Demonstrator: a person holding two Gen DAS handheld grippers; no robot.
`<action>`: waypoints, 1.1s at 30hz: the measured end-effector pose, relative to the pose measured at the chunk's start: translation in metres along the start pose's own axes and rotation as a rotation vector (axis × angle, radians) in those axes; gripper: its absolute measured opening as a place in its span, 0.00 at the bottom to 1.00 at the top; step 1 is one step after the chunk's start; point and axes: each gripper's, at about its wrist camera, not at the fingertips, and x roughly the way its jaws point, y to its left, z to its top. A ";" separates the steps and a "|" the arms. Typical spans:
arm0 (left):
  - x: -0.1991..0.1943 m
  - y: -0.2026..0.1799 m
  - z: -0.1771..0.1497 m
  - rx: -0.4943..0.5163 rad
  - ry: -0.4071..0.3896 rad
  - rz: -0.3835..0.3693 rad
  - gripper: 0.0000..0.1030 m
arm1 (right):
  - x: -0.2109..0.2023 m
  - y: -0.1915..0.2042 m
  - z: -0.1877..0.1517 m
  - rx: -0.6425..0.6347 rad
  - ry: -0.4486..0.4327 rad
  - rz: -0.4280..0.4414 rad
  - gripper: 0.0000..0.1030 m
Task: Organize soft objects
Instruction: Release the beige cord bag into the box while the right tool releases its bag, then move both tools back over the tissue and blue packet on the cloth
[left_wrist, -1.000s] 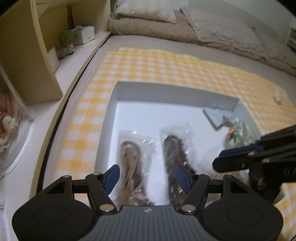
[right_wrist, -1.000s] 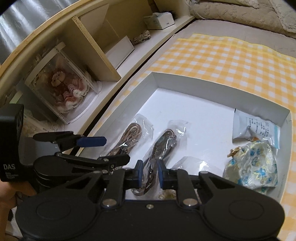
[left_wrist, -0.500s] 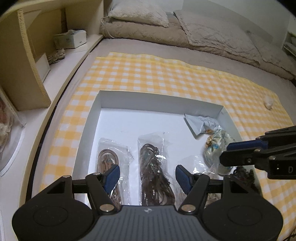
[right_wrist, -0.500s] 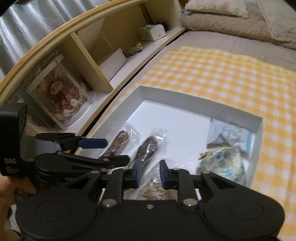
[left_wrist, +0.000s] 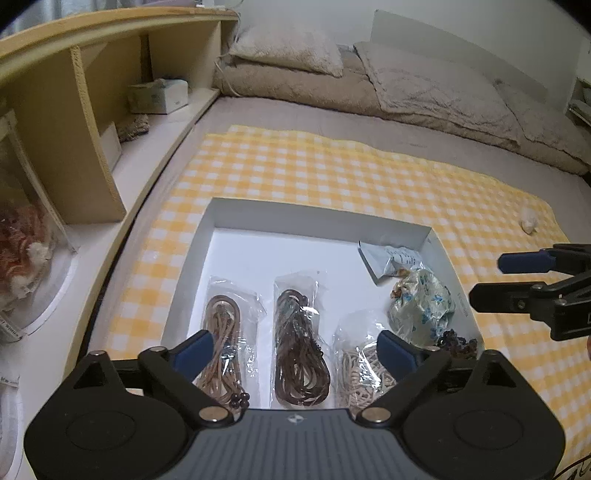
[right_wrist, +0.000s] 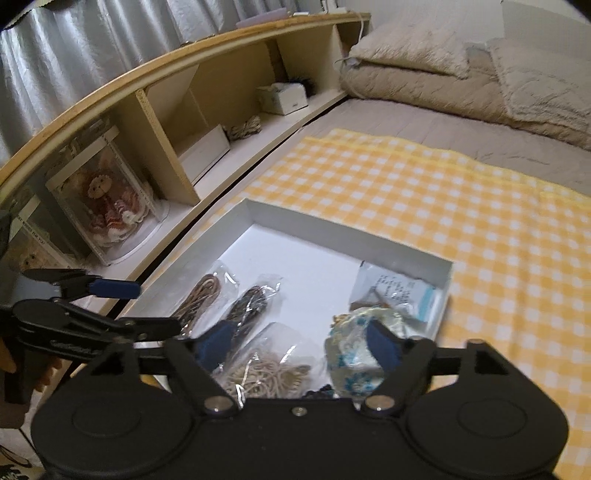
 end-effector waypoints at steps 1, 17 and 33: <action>-0.003 0.000 -0.001 -0.005 -0.004 0.003 0.96 | -0.003 -0.001 0.000 -0.007 -0.008 -0.009 0.86; -0.023 -0.012 0.007 -0.016 -0.072 0.045 1.00 | -0.034 -0.013 -0.009 -0.074 -0.082 -0.131 1.00; -0.007 -0.073 0.037 0.048 -0.123 -0.002 1.00 | -0.074 -0.064 -0.016 -0.018 -0.131 -0.226 1.00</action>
